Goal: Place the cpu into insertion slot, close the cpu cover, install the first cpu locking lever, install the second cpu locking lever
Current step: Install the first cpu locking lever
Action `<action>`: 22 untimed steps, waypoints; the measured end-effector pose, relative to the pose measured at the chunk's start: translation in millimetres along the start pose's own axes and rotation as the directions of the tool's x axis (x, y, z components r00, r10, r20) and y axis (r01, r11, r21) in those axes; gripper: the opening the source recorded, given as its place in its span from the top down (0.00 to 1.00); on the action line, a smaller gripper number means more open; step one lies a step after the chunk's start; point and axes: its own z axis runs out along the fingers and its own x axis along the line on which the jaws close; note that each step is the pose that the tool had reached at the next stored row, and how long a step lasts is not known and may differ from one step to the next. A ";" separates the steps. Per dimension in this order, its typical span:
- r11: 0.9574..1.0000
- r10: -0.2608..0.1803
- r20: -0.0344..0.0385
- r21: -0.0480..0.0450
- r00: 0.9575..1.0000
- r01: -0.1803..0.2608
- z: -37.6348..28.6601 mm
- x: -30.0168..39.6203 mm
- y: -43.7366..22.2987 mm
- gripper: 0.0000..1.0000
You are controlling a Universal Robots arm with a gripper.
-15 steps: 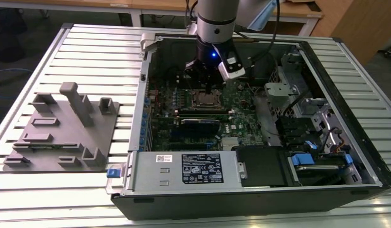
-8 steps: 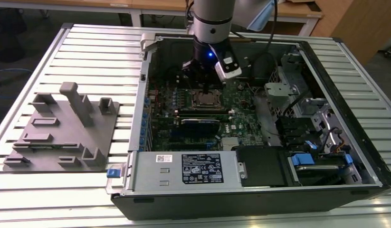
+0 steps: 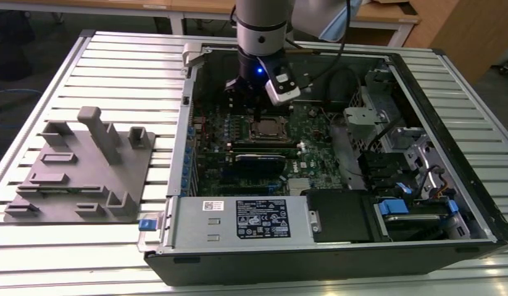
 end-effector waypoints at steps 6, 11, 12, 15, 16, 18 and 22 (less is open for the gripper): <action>1.000 0.000 0.004 0.000 1.000 0.000 -0.4 7.9 -0.6 0.89; 1.000 0.000 0.004 0.000 1.000 0.000 -5.7 7.6 -0.4 0.89; 1.000 0.000 0.004 0.000 1.000 0.000 -7.6 7.5 -0.4 0.89; 1.000 0.000 0.004 0.000 1.000 0.000 -14.2 7.1 -0.1 0.89; 1.000 0.000 0.004 0.000 1.000 0.000 -16.5 7.0 -0.1 0.89; 1.000 0.000 0.004 0.000 1.000 0.000 -20.9 6.7 0.1 0.89; 1.000 0.000 0.004 -0.001 1.000 0.000 -22.8 6.7 0.2 0.89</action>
